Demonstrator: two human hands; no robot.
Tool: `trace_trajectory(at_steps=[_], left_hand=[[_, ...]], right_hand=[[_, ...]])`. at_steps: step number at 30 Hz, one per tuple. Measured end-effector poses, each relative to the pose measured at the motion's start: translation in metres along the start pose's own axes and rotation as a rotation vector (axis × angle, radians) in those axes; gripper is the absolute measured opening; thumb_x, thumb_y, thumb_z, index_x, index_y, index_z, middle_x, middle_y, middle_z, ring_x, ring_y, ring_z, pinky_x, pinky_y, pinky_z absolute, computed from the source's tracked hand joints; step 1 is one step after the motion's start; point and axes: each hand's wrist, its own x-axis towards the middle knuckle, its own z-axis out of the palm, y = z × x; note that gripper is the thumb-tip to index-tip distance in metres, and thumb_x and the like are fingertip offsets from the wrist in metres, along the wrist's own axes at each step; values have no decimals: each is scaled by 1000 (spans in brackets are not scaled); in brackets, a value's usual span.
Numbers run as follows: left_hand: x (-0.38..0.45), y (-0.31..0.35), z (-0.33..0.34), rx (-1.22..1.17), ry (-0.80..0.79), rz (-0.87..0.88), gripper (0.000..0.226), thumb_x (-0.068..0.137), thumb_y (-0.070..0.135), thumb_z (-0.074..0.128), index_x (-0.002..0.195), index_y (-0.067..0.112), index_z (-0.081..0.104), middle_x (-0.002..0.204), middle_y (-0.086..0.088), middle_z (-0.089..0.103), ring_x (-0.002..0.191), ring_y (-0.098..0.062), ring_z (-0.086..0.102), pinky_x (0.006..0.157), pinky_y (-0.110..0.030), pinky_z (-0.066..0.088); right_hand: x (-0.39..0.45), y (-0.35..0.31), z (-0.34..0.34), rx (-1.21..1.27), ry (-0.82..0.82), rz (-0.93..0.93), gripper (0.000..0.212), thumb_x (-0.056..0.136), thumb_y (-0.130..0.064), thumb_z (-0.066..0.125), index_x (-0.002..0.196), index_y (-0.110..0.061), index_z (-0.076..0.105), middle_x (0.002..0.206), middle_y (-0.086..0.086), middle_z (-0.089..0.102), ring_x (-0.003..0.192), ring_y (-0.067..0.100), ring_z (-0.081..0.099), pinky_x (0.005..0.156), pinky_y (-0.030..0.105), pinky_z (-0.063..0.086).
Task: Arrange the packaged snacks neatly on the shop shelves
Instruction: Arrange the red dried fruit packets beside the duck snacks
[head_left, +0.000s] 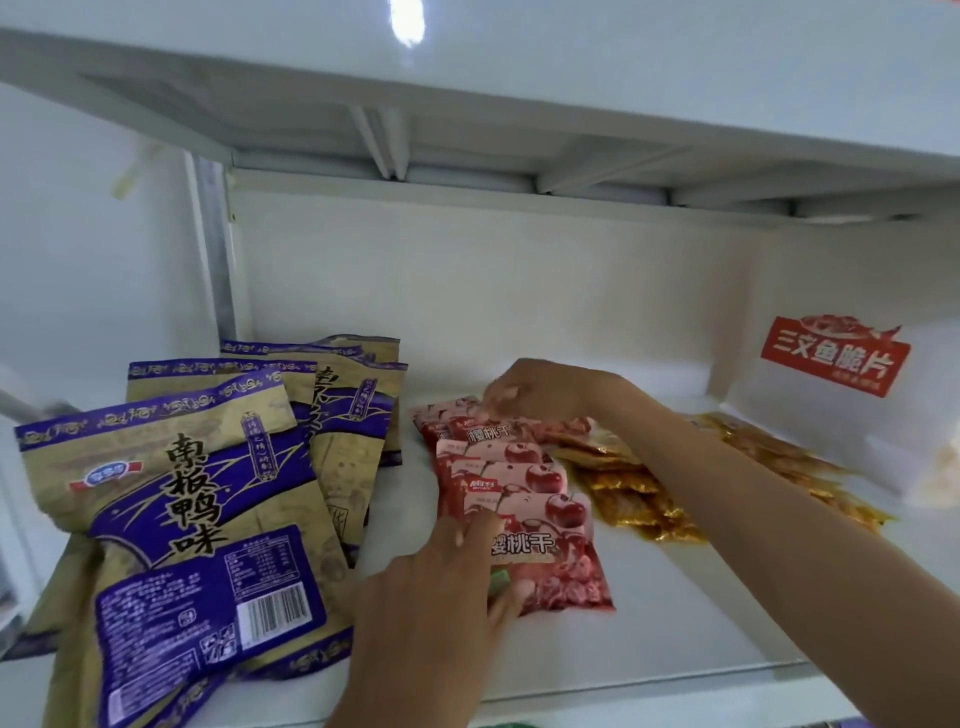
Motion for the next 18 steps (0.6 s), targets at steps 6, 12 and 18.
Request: trace_trajectory(at_steps=[6,12,18], left_hand=[[5,2,1,-33,9,-26,52,96,77,38,136,51,19,142,19,45,120,-9,62,88,-28,47],[2,9,-4,-14,2,-69,50,97,75,40,136,51,20,136,20,47,116,-9,64,90,-31,51],[3,14,-10,26,33,-85,48,98,74,39,136,49,27,126,17,53,108,-10,65,86,-30,52]], right_hand=[[43,19,5,-185,-42,75,54,92,-40,78,141,-22,61,129,1,69,111,19,59,106,42,47],[41,30,-5,-16,18,-26,19,94,-22,78,110,-11,78,100,6,79,76,12,71,76,27,56],[2,25,-72,242,367,-97,17,103,-25,64,95,-10,65,89,8,75,74,21,69,65,30,54]])
